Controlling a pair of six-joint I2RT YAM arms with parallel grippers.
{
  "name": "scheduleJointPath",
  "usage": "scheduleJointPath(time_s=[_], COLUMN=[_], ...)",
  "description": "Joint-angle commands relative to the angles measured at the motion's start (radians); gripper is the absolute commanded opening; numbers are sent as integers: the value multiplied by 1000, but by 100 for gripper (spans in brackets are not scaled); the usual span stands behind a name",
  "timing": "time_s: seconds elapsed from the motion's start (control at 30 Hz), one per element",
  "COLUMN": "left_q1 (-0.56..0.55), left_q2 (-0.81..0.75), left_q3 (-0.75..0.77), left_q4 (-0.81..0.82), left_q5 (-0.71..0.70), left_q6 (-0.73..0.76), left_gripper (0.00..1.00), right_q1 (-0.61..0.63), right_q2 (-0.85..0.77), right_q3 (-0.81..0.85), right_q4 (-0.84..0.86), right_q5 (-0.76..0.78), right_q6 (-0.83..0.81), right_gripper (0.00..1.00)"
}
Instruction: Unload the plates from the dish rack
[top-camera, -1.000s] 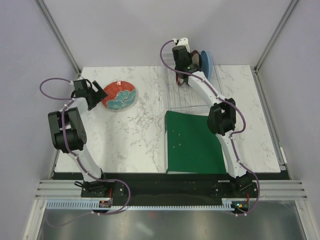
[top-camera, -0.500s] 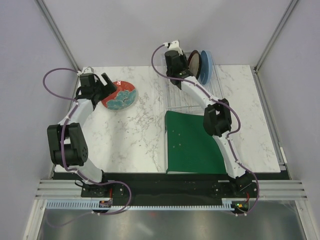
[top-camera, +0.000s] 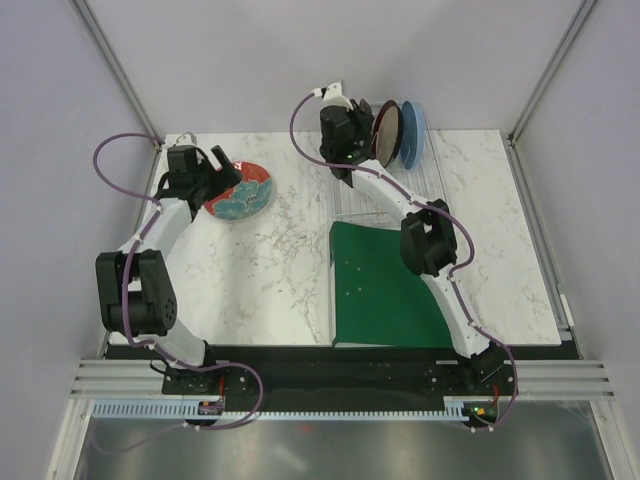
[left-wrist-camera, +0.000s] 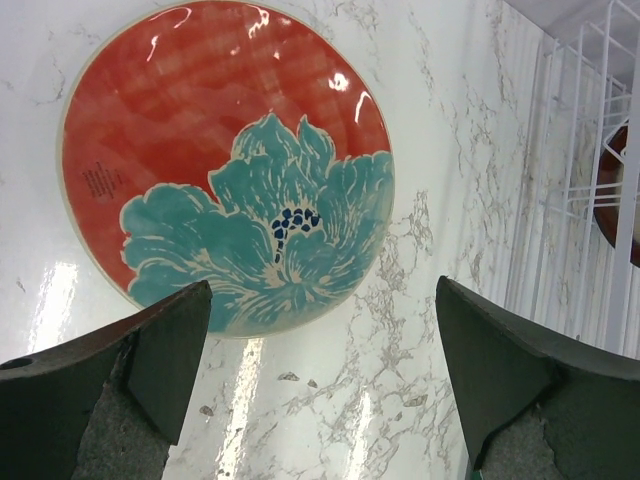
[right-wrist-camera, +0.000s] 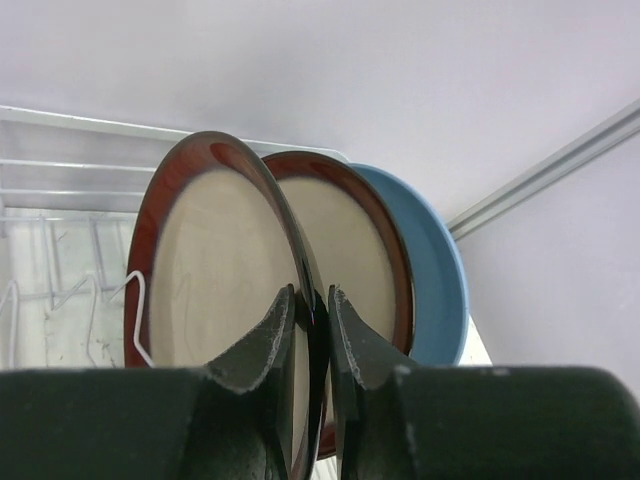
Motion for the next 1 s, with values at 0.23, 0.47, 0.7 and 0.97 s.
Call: scheduleJointPath(time_s=[0.23, 0.47, 0.7, 0.97], left_q1=[-16, -21, -21, -21], left_q2=[-41, -40, -23, 3], left_q3=[-1, 1, 3, 3], left_q4=[-15, -15, -15, -15], left_q5=[8, 16, 22, 44], left_q6=[28, 25, 24, 23], left_gripper=[100, 100, 100, 100], right_q1=[-22, -36, -52, -59], right_q2=[-129, -166, -158, -204], right_q3=[0, -20, 1, -33], right_q4=[200, 163, -13, -60], right_q5=[116, 100, 3, -39], right_q6=[-135, -86, 61, 153], right_gripper=[0, 0, 0, 0])
